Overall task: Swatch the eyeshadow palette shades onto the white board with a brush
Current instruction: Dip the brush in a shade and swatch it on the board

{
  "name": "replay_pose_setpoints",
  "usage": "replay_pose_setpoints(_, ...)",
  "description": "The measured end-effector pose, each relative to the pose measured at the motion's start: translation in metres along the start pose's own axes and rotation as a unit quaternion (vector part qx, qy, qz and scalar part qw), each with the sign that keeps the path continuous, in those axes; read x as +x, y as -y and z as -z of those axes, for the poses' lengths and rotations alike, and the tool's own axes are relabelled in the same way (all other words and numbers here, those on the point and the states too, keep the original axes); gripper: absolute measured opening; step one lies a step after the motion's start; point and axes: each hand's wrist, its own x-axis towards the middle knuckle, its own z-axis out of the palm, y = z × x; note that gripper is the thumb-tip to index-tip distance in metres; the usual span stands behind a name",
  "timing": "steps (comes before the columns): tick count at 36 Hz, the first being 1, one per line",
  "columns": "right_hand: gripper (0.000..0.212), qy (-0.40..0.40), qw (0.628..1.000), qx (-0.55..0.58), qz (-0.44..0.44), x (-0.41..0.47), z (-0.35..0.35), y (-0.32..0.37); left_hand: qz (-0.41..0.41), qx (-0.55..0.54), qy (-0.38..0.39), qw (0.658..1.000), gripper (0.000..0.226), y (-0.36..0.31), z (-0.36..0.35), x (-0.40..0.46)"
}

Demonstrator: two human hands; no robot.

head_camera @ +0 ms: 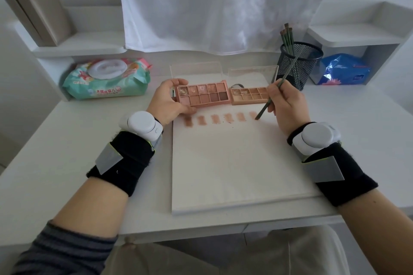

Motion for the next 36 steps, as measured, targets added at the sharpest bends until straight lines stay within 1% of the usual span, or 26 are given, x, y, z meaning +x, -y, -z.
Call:
replay_pose_setpoints(3, 0.025, -0.014, 1.000, 0.015, 0.007, 0.000, 0.000, 0.001, 0.001, -0.001, 0.001, 1.000, 0.066, 0.000, -0.001, 0.000)
replay_pose_setpoints(10, 0.025, 0.014, 1.000, -0.004, -0.010, 0.001, -0.001, -0.001, 0.001, -0.005, 0.002, 1.000, 0.065, 0.001, -0.001, 0.000)
replay_pose_setpoints(16, 0.027, -0.007, 1.000, 0.016, -0.004, 0.001, 0.000, 0.000, -0.002, 0.001, 0.003, 1.000, 0.065, -0.001, -0.001, -0.001)
replay_pose_setpoints(21, 0.026, 0.009, 1.000, 0.005, -0.006, 0.000, -0.001, -0.001, 0.000, 0.008, 0.000, 1.000, 0.065, -0.001, -0.001, -0.001)
replay_pose_setpoints(26, 0.025, -0.020, 1.000, 0.007, -0.006, 0.001, 0.000, 0.001, 0.003, 0.013, -0.009, 1.000, 0.063, 0.002, 0.006, 0.002)
replay_pose_setpoints(30, 0.024, -0.001, 1.000, 0.001, -0.011, 0.001, -0.001, 0.001, 0.008, 0.023, -0.010, 1.000, 0.063, 0.003, 0.009, 0.004)
replay_pose_setpoints(33, 0.024, 0.010, 1.000, -0.011, -0.014, 0.002, -0.001, -0.002, 0.022, 0.020, 0.008, 1.000, 0.062, 0.006, 0.014, 0.007)
replay_pose_setpoints(36, 0.028, 0.004, 1.000, -0.009, -0.012, 0.002, 0.000, -0.001, 0.021, 0.065, 0.019, 0.997, 0.068, 0.006, 0.019, 0.009)
